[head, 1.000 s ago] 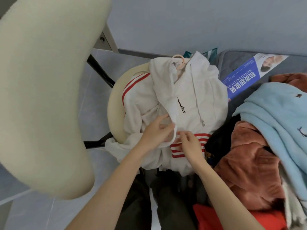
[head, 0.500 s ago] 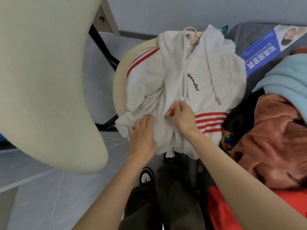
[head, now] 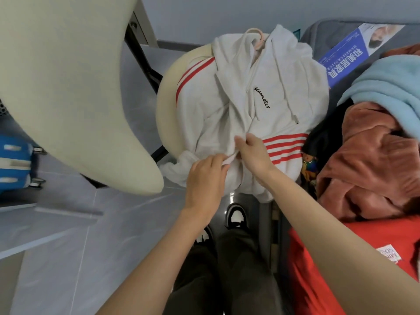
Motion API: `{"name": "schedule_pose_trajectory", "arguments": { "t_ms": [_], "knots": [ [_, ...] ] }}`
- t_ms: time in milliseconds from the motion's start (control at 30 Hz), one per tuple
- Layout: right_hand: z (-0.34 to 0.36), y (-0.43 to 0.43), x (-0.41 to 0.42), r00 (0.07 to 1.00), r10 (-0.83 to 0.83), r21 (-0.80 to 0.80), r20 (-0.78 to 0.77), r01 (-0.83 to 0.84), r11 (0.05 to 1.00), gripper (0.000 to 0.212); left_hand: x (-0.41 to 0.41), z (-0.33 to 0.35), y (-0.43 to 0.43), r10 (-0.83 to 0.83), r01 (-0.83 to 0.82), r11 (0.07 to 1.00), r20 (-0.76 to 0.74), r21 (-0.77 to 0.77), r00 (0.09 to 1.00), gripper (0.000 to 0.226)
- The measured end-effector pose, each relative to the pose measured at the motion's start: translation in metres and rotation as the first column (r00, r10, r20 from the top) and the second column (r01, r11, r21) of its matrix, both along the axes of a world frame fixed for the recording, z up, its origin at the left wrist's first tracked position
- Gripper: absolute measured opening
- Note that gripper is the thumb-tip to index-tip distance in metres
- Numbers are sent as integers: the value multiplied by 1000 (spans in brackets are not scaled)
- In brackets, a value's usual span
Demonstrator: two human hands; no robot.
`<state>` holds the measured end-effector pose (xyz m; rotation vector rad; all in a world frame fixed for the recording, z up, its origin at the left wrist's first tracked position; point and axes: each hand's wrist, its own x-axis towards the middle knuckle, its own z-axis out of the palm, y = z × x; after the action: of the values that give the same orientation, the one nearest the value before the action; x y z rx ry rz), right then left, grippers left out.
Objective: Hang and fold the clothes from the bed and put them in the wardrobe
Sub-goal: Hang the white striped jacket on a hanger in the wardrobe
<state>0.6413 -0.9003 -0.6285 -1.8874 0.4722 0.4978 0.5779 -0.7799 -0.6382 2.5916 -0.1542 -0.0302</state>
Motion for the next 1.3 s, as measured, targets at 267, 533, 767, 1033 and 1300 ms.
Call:
{"name": "schedule_pose_trajectory", "arguments": {
  "t_ms": [267, 533, 767, 1033, 1300],
  "knots": [
    [15, -34, 5, 836, -548, 276, -24, 533, 800, 22, -26, -16, 36, -4, 166, 909, -388, 383, 921, 27],
    [-12, -47, -41, 950, -174, 111, -258, 208, 972, 71, -95, -13, 1, 99, -68, 994, -437, 88, 894, 18],
    [-7, -58, -55, 889, 24, 439, -457, 202, 876, 78, -112, 9, -32, -75, 69, 997, -201, -35, 977, 23],
    [29, -42, -24, 968, -3, 487, -251, 128, 864, 40, -115, 4, -44, 6, -15, 997, -127, -72, 992, 35],
    [69, -20, 17, 972, 54, 763, -227, 143, 631, 40, -68, -4, -23, -199, -942, -163, -926, -292, 322, 46]
  ]
}}
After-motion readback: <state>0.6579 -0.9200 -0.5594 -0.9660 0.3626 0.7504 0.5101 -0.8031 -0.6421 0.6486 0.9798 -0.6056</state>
